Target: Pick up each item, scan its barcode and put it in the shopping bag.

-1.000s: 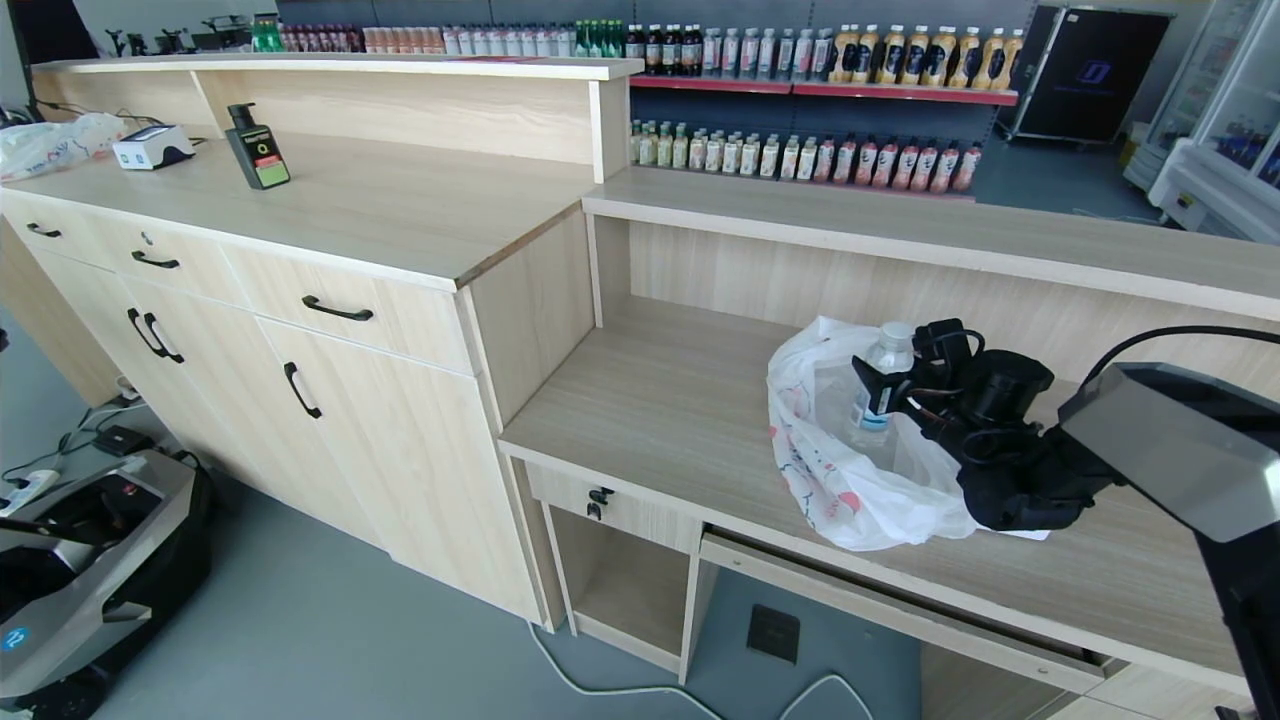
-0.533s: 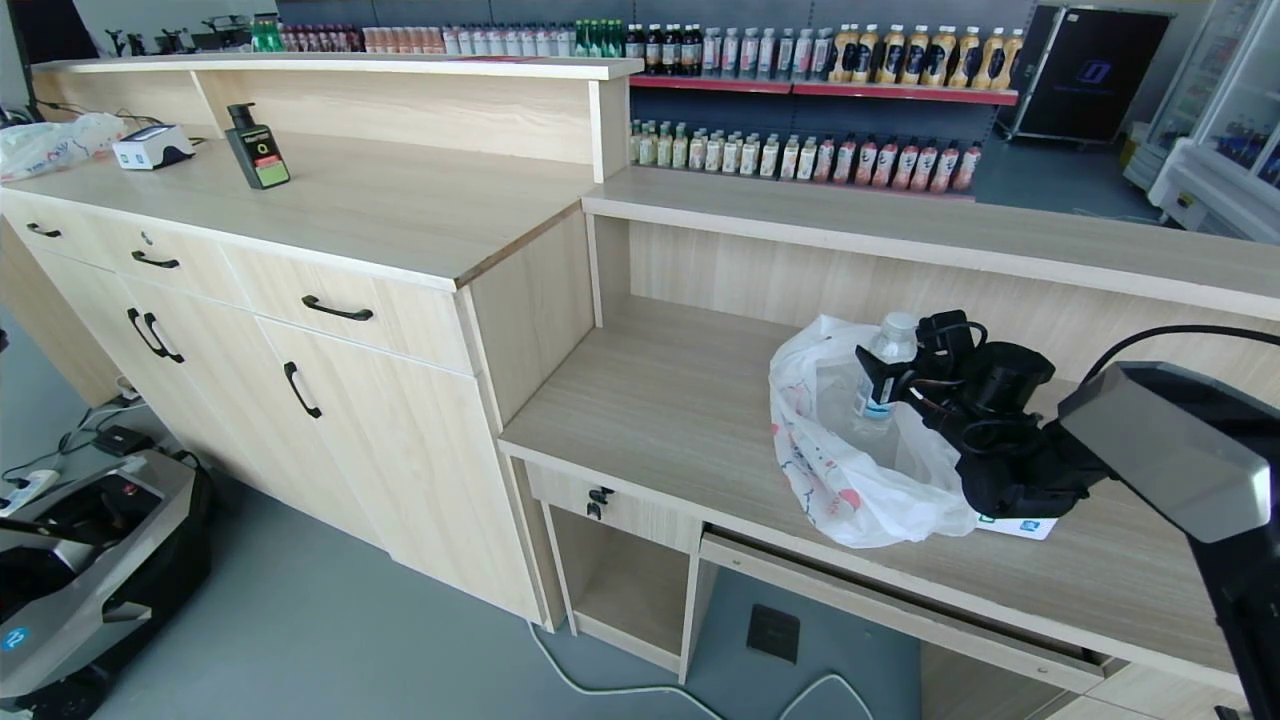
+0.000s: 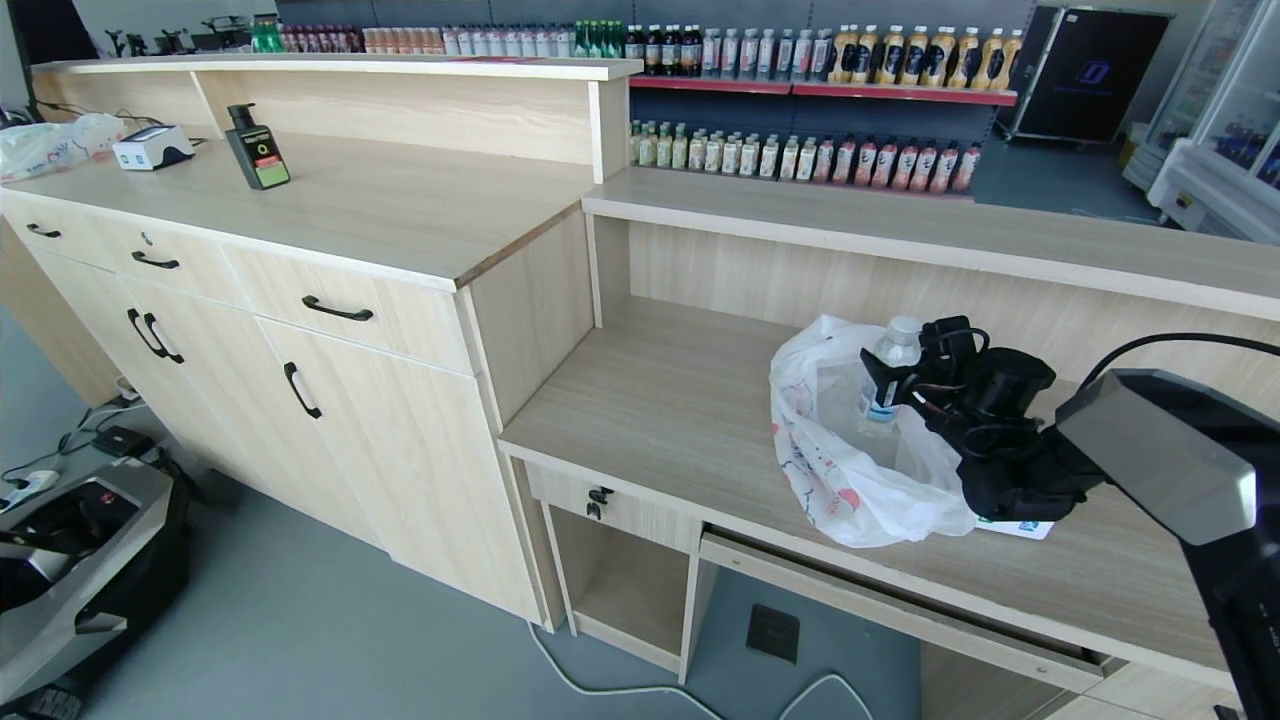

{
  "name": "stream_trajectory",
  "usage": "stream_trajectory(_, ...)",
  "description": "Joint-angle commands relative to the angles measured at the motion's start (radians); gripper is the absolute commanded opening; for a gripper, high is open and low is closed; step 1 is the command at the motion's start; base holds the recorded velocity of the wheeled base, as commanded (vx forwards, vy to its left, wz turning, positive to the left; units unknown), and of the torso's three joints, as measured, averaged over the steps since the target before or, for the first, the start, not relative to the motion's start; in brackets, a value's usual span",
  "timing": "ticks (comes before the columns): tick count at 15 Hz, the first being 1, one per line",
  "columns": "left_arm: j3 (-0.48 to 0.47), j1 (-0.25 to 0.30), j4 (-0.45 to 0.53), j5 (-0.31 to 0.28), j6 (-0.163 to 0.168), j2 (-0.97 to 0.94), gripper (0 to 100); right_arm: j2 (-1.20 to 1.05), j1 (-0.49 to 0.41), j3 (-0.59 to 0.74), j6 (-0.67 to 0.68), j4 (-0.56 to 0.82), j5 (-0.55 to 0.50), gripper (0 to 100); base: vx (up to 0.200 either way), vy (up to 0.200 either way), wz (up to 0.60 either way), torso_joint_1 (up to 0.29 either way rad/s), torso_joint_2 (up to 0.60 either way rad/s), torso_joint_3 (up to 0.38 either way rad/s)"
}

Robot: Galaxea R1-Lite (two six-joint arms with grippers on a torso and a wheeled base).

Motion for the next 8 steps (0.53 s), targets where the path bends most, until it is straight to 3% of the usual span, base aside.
stream_trajectory(1,0.0,0.001,0.0,-0.001,0.001,0.0,100,0.01,-0.002,0.002,-0.001,0.009,0.0,0,0.0,0.0,0.0,0.0,0.0,0.0)
stream_trajectory(3,0.0,0.001,0.0,0.001,0.001,0.0,100,0.01,-0.002,0.006,-0.001,0.013,0.0,0,0.0,0.0,0.0,0.0,0.0,0.0)
stream_trajectory(4,0.0,0.001,0.0,0.001,0.0,0.0,100,0.008,-0.002,0.011,-0.001,0.015,0.0,100,0.0,0.0,0.0,0.0,0.0,0.0)
stream_trajectory(8,0.0,0.001,0.0,0.001,0.0,0.0,100,-0.053,0.002,0.066,0.0,0.029,0.008,100,0.0,0.0,0.0,0.0,0.0,0.0)
